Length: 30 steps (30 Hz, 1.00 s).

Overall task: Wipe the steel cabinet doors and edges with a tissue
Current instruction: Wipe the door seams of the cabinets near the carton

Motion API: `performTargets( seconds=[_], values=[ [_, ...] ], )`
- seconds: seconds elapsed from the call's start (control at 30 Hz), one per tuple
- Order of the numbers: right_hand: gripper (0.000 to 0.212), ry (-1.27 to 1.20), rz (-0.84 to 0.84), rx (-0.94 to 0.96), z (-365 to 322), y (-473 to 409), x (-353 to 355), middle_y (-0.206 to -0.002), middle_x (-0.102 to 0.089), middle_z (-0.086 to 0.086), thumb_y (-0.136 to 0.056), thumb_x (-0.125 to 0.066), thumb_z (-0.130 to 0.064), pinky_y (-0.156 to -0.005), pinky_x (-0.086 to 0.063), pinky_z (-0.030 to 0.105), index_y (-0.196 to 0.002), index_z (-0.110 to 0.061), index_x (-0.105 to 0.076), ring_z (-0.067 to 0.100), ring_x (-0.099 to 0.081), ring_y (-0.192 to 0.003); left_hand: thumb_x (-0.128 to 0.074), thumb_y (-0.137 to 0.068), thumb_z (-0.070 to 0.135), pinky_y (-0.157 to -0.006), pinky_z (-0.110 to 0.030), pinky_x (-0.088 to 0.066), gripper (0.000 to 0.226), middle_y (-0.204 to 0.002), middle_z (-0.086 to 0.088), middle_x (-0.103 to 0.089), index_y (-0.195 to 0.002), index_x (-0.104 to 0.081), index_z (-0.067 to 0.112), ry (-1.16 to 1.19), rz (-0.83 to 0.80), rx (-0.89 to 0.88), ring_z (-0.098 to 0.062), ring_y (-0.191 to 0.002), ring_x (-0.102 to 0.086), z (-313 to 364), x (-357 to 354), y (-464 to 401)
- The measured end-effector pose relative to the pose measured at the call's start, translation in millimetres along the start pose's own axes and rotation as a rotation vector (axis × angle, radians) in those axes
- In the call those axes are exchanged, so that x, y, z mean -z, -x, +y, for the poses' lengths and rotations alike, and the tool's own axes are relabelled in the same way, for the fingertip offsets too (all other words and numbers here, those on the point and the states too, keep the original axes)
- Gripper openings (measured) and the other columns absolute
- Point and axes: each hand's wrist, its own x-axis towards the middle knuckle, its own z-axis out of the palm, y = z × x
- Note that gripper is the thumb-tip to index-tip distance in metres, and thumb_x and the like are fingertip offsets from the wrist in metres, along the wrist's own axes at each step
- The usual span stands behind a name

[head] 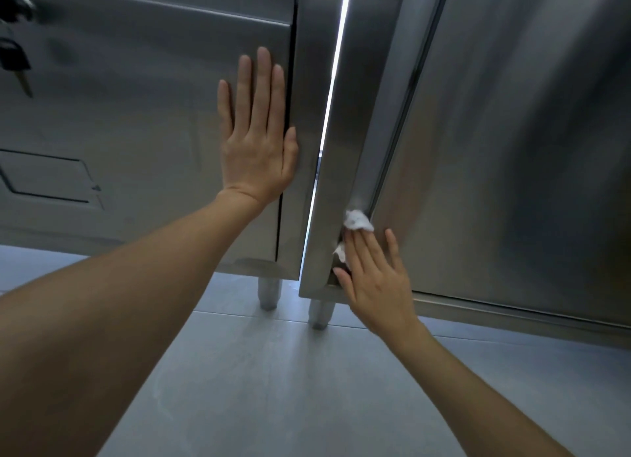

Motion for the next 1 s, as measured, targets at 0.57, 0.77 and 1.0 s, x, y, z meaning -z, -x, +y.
performTargets(
  seconds=[0.57, 0.77, 1.0],
  values=[
    [0.020, 0.050, 0.634, 0.104, 50, -80, 27, -0.109, -0.073, 0.004, -0.088, -0.077, -0.014, -0.104, -0.047, 0.044, -0.108, -0.009, -0.075, 0.019, -0.068, -0.109, -0.028, -0.098, 0.028, -0.119, -0.056, -0.012, 0.062, -0.154, -0.030, -0.030, -0.149, -0.028, -0.007, -0.024, -0.031, 0.004, -0.045, -0.143, -0.023, 3, 0, -3],
    [0.004, -0.189, 0.468, 0.118, 48, -89, 69, -0.078, -0.069, 0.003, -0.087, -0.076, -0.011, -0.082, -0.056, 0.035, -0.091, -0.010, -0.076, 0.022, -0.067, -0.071, -0.037, -0.100, 0.025, -0.123, -0.047, -0.005, 0.066, -0.164, -0.019, -0.012, -0.157, -0.011, 0.003, -0.028, -0.267, -0.002, -0.035, -0.151, -0.010, -2, 38, -4],
    [0.018, -0.486, 0.059, -0.098, 47, -105, 171, -0.082, -0.067, 0.000, -0.078, -0.079, -0.017, -0.043, -0.045, 0.026, -0.094, -0.012, -0.073, 0.018, -0.060, -0.062, -0.036, -0.095, 0.028, -0.121, -0.052, -0.011, 0.061, -0.163, -0.015, -0.019, -0.152, -0.031, 0.006, 0.071, -0.618, -0.033, -0.029, -0.151, -0.016, -17, 116, -43]
  ],
)
